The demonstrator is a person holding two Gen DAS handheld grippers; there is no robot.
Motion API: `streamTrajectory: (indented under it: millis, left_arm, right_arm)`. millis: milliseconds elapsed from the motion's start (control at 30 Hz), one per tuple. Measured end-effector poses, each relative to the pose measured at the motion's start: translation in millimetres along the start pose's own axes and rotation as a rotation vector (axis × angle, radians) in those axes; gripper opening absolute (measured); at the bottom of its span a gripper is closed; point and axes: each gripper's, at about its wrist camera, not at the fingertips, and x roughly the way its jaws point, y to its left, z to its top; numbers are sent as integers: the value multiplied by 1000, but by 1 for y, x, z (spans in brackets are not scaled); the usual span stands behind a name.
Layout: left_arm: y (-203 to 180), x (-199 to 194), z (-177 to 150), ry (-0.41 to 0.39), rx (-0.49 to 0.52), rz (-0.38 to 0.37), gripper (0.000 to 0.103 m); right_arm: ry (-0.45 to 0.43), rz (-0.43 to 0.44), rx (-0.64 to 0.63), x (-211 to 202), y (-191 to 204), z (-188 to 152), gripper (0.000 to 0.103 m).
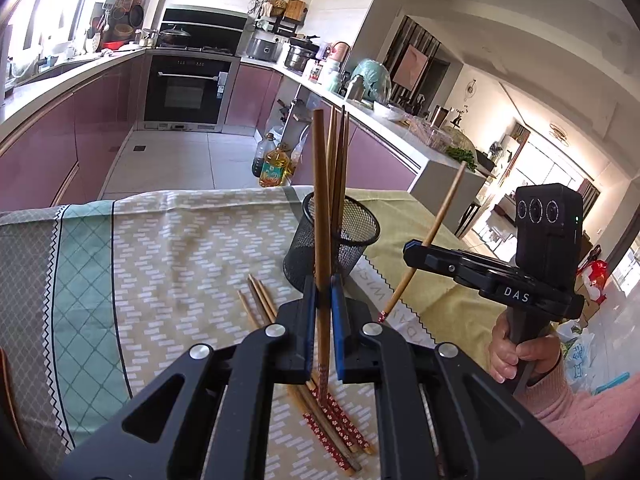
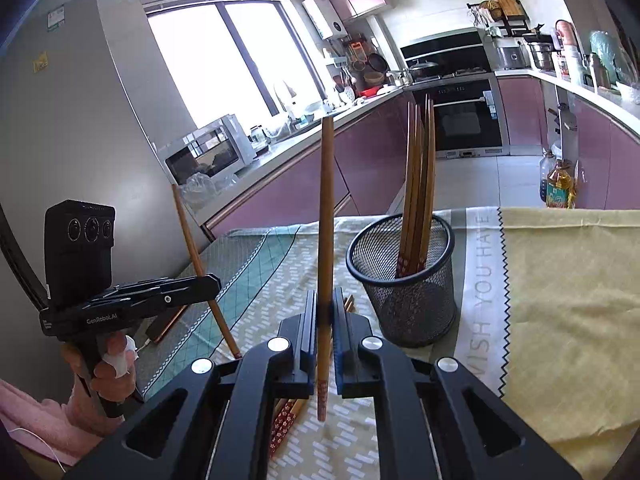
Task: Organize utensils
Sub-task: 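Lift the held chopstick upright with the left tool above the mesh holder, then lower the chopstick into the mesh holder with the left tool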
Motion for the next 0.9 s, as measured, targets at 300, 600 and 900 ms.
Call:
streamTrajectory:
  millis: [300, 600, 900]
  left_arm:
    - [-10, 4, 26, -55, 17, -5, 8]
    - [-24, 3, 57, -116, 53, -7, 8]
    - [-37, 1, 87, -173, 80, -11, 8]
  right_arm:
    - [-68, -31, -31, -14, -1, 25, 6]
    - [-129, -59, -69, -26, 3, 52, 6]
    - [-179, -79, -92, -29, 2, 79, 6]
